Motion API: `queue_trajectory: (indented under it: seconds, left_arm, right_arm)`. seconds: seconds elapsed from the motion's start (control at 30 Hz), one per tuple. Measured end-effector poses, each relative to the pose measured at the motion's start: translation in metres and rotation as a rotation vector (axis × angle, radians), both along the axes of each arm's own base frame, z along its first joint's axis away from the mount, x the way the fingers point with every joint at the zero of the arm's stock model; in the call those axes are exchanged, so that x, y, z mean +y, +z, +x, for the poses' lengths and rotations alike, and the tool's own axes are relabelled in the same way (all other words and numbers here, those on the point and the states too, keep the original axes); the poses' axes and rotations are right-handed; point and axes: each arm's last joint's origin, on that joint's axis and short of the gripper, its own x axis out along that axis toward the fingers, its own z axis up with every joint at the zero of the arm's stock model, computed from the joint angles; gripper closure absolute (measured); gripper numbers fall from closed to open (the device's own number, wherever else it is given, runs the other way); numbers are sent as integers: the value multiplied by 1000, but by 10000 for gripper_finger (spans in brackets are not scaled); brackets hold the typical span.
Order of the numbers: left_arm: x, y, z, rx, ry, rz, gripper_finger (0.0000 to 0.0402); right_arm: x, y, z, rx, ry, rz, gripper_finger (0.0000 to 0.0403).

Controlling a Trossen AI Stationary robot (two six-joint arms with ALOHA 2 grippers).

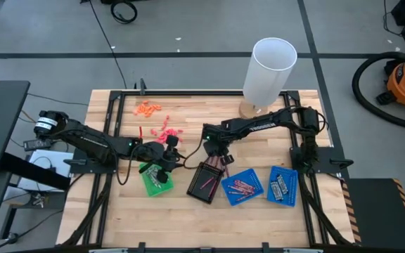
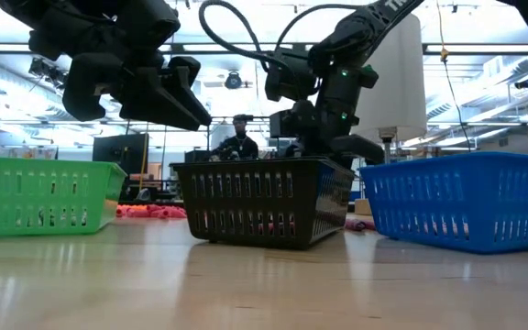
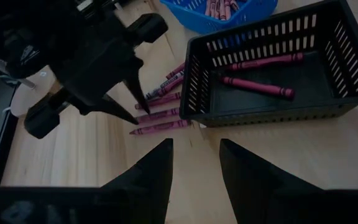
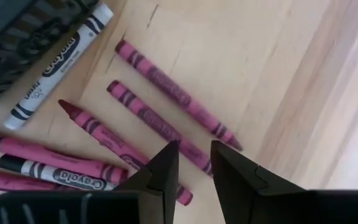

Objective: Sort crayons
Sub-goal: Put the red crayon into the black bin

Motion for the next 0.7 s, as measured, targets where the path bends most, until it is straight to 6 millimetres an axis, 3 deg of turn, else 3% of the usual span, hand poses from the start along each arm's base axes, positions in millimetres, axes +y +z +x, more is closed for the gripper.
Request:
queue_trajectory:
  seconds: [0.27,0.7]
  left_arm:
    - [0,0,0,0,0,0,260]
    - [9,-2,0,18,48,-15,260]
  right_arm:
    - [-14,0,-1,-14,-31,23,300]
    - [10,2,3,-32,112,58,300]
